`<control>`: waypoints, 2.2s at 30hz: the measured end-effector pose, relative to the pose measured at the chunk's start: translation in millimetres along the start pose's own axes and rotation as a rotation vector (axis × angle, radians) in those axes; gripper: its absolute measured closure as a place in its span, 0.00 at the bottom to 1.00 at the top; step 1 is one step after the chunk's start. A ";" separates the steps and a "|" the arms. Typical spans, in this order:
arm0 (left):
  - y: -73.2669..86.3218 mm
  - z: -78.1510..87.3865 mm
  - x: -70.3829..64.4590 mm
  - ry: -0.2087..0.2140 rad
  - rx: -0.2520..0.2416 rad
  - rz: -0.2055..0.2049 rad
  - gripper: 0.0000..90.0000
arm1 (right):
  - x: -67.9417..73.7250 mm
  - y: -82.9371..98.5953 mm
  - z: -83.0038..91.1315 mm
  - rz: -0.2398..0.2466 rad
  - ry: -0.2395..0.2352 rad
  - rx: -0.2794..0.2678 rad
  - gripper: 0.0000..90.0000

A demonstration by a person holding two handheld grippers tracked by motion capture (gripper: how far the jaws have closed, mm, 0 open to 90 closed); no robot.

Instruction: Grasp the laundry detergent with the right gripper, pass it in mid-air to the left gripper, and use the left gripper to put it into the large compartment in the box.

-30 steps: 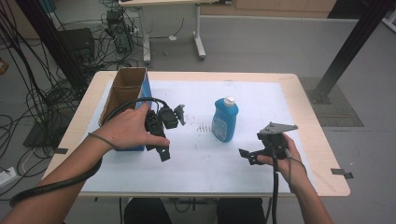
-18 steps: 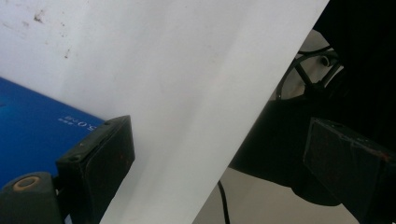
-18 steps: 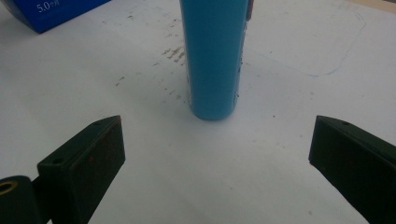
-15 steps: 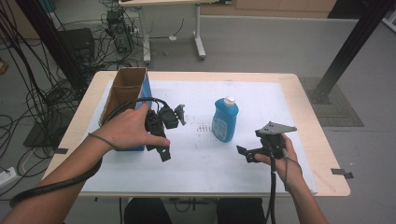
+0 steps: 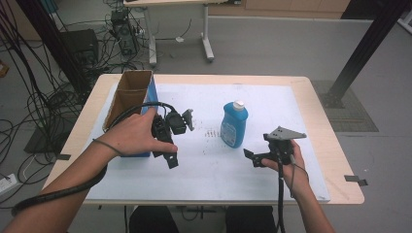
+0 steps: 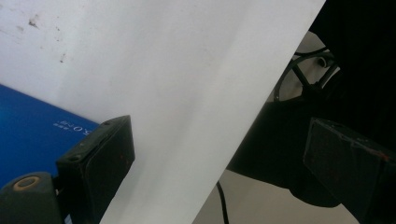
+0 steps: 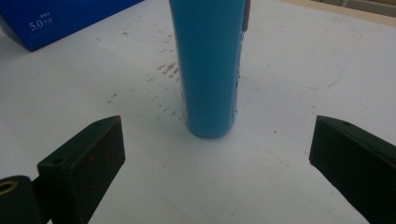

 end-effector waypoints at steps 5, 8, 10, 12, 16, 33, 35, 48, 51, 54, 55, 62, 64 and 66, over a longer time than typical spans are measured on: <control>0.5 -0.5 -0.2 0.002 -0.003 0.000 0.10 | 0.0 1.9 -5.9 0.001 -0.004 -0.019 0.04; 1.2 -1.1 -0.1 0.005 -0.004 0.006 0.10 | 0.0 5.2 -9.9 0.000 -0.007 -0.037 0.04; 1.0 -1.5 -0.2 0.007 0.001 0.009 0.10 | -0.1 7.0 -12.1 0.003 -0.008 -0.045 0.04; 1.2 -1.9 0.4 0.010 0.000 0.008 0.10 | -0.2 8.2 -14.1 0.005 -0.004 -0.050 0.04; 1.4 -2.3 1.1 0.006 -0.005 0.003 0.10 | -1.8 12.5 -17.5 0.012 0.001 -0.073 0.04; 0.9 -3.1 1.2 0.008 -0.004 0.005 0.10 | -6.7 18.8 -35.4 0.044 -0.013 -0.139 0.04; 1.4 -3.1 1.2 0.010 -0.004 0.012 0.10 | -7.0 18.2 -36.9 0.050 -0.013 -0.143 0.04; 3.0 -3.8 2.2 0.007 -0.003 0.008 0.10 | -9.2 14.6 -44.9 0.053 -0.018 -0.150 0.04; 2.9 -2.8 2.9 0.007 -0.002 0.010 0.10 | -9.7 14.4 -46.6 0.053 -0.022 -0.156 0.04; 3.3 -2.0 3.4 0.006 -0.004 0.011 0.10 | -9.6 14.1 -48.8 0.047 -0.025 -0.158 0.04; 3.5 -2.2 3.1 0.009 -0.003 0.018 0.10 | -9.9 13.9 -49.7 0.046 -0.026 -0.157 0.04; 3.9 -2.3 3.0 0.009 -0.005 0.020 0.10 | -12.0 13.8 -52.7 0.039 -0.029 -0.163 0.04; 3.1 -2.4 3.3 0.007 -0.001 0.013 0.10 | -12.4 13.8 -53.7 0.038 -0.030 -0.165 0.04; 2.8 -2.3 3.7 0.004 -0.003 0.008 0.10 | -12.6 13.8 -54.3 0.036 -0.031 -0.167 0.04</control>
Point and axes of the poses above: each handheld gripper's, and its own axes: z roughly backward along the jaws, y roughly out of its underside, x roughly to its left, the point moved 3 cm from there along -z, roughly forward along the jaws, and after that the axes turned 12 degrees about -y, right-handed, at the moved point
